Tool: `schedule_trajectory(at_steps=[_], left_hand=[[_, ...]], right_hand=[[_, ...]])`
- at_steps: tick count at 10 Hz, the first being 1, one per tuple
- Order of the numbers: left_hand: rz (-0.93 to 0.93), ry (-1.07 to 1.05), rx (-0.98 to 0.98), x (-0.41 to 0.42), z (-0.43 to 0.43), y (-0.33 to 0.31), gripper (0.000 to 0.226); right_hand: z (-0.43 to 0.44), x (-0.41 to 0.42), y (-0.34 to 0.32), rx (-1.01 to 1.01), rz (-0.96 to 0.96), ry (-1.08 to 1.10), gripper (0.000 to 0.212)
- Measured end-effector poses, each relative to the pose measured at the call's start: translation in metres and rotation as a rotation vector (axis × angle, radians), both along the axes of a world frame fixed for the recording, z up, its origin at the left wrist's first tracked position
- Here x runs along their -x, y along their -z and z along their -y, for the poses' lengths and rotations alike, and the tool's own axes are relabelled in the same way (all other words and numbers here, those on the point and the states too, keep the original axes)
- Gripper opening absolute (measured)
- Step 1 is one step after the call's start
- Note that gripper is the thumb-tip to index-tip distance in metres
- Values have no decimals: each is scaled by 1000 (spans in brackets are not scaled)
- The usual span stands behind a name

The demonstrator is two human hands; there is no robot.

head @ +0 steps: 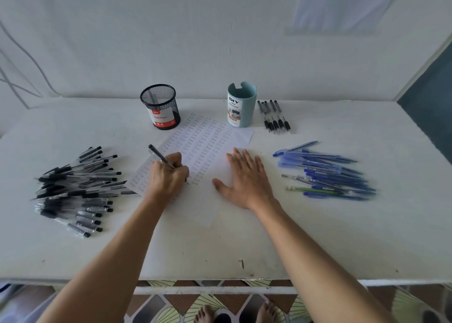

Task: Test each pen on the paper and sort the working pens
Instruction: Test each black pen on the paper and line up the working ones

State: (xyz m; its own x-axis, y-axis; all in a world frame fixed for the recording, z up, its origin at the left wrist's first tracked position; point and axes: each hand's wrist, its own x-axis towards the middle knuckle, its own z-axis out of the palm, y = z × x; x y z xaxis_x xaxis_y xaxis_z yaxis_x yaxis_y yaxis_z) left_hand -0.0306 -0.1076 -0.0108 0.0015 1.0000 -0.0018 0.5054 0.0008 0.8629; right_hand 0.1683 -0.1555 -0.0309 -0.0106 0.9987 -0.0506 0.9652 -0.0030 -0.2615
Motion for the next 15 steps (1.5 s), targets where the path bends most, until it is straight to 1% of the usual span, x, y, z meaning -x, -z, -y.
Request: schedule_trajectory(at_steps=[1, 2, 3, 4, 7, 8, 9, 10, 13, 15], left_hand=[[-20, 11, -11, -1, -1, 2, 35], [-53, 24, -22, -1, -2, 4, 32], [-98, 48, -29, -2, -3, 3, 36], [-90, 32, -29, -3, -2, 3, 38], [-80, 28, -34, -2, -3, 5, 34], [-124, 35, -37, -5, -2, 4, 34], [-125, 28, -37, -6, -1, 3, 32], [-99, 39, -46, -5, 0, 4, 35], [-107, 79, -54, -5, -1, 6, 36], [-91, 63, -60, -7, 1, 7, 38]], right_hand=[[0, 0, -1, -4, 0, -3, 86], [1, 0, -1, -2, -4, -3, 86], [0, 0, -1, -1, -1, -4, 86], [1, 0, -1, -5, -8, -3, 86], [2, 1, -2, -15, -13, 3, 85], [2, 1, -2, -12, -14, 3, 85], [2, 1, -3, -10, -17, 5, 85], [2, 1, -3, -11, -19, 6, 85], [2, 1, -2, -16, -20, 2, 84], [2, 1, -2, -19, -25, 6, 85]])
